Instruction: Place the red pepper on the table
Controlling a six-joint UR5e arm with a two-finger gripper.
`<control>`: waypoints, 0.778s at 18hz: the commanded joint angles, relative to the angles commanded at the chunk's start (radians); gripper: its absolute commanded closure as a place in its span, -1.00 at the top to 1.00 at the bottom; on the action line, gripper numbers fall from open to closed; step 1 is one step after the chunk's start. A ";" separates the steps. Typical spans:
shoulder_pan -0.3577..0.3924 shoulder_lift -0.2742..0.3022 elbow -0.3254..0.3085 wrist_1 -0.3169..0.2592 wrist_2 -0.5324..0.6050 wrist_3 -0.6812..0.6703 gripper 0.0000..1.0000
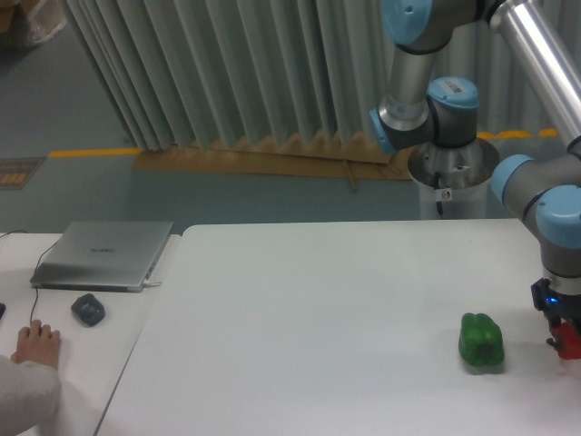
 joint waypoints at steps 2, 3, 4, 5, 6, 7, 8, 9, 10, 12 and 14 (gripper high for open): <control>0.000 0.000 0.000 0.000 -0.002 0.002 1.00; 0.000 0.002 0.002 0.000 -0.002 0.002 1.00; 0.000 0.002 0.003 0.000 -0.003 0.002 1.00; 0.000 0.002 0.003 0.000 -0.003 0.000 1.00; 0.000 0.002 0.003 0.000 -0.005 0.000 1.00; 0.000 0.005 0.003 0.000 -0.005 0.005 1.00; 0.000 0.011 0.003 0.000 -0.008 0.006 1.00; -0.003 0.014 0.003 0.000 -0.011 0.008 1.00; -0.014 0.021 0.003 -0.002 -0.011 0.008 1.00; -0.018 0.054 0.002 -0.006 -0.023 0.008 1.00; -0.018 0.063 0.002 -0.009 -0.043 0.009 1.00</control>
